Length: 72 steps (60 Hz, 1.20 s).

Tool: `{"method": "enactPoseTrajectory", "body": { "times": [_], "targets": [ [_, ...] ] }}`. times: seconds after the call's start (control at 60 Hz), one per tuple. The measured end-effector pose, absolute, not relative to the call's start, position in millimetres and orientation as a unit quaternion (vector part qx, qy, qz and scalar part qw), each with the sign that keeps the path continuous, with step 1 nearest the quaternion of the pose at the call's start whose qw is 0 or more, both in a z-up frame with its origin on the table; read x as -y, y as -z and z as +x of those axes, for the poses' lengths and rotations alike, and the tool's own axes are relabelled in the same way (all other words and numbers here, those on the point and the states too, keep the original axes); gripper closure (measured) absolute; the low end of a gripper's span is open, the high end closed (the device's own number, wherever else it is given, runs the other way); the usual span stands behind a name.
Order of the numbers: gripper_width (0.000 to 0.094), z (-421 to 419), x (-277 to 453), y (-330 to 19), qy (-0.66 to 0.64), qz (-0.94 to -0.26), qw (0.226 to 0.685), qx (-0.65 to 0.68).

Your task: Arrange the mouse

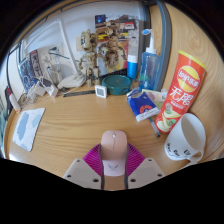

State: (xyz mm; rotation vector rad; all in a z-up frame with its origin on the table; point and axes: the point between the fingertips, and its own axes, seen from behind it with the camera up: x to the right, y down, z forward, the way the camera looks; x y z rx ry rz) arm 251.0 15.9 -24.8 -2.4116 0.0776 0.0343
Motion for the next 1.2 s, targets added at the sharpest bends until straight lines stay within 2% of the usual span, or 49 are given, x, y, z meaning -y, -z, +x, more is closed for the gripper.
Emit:
{"method": "enactPoseTrajectory", "body": {
  "times": [0.183,0.267,0.333,0.533,0.6,0.667,0.783,0.933,1.05,1.2],
  "targets": [
    [0.0680,249.4,-16.4,22.9,0.001,-0.940,0.340,-0.043],
    [0.0679,244.5,-23.4,1.6,0.010,-0.937,0.344,-0.055],
    [0.0678,234.2,-37.3,-38.6,0.019,-0.927,0.370,-0.061],
    [0.0676,142.4,-93.7,-201.4,0.009,-0.875,0.479,-0.062],
    [0.0677,98.0,-107.7,-232.6,-0.001,-0.867,0.496,-0.051],
    [0.0677,48.2,-116.4,-246.5,-0.015,-0.861,0.507,-0.037],
    [0.0676,-37.6,-128.0,-219.2,-0.045,-0.874,0.483,-0.012],
    [0.0677,-123.1,-122.1,-130.3,-0.059,-0.901,0.429,0.021],
    [0.0677,-154.9,-106.3,-57.6,-0.059,-0.925,0.375,0.036],
    [0.0671,-170.7,-87.8,-3.6,-0.052,-0.943,0.325,0.044]
  ]
}}
